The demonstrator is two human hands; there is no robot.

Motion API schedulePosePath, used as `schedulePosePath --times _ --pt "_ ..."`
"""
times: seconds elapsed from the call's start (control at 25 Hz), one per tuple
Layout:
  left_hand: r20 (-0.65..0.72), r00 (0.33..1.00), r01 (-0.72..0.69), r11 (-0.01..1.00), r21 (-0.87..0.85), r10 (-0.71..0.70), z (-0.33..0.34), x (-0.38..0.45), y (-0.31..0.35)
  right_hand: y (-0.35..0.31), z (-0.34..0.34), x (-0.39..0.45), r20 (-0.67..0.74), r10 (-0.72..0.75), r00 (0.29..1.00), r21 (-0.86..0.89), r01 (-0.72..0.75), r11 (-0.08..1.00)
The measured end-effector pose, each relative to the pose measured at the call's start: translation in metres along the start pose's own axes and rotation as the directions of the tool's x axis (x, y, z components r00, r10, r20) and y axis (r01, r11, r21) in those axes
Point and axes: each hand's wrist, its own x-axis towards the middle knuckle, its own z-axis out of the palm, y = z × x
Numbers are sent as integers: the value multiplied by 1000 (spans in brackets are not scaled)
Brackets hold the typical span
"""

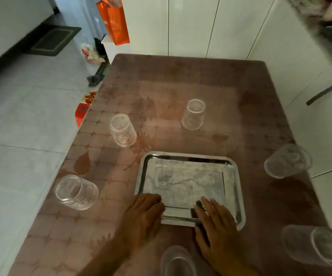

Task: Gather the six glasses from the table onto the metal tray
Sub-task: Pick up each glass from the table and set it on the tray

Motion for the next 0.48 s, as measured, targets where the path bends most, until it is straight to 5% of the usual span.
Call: schedulePosePath --times 0.2,0.48 --pt "-89 986 -144 989 -9 143 34 -5 -29 16 37 -1 -90 -177 980 -186 158 970" --pt "-167 952 -229 960 162 255 44 -13 -26 9 34 -6 -162 -187 969 -211 151 966"
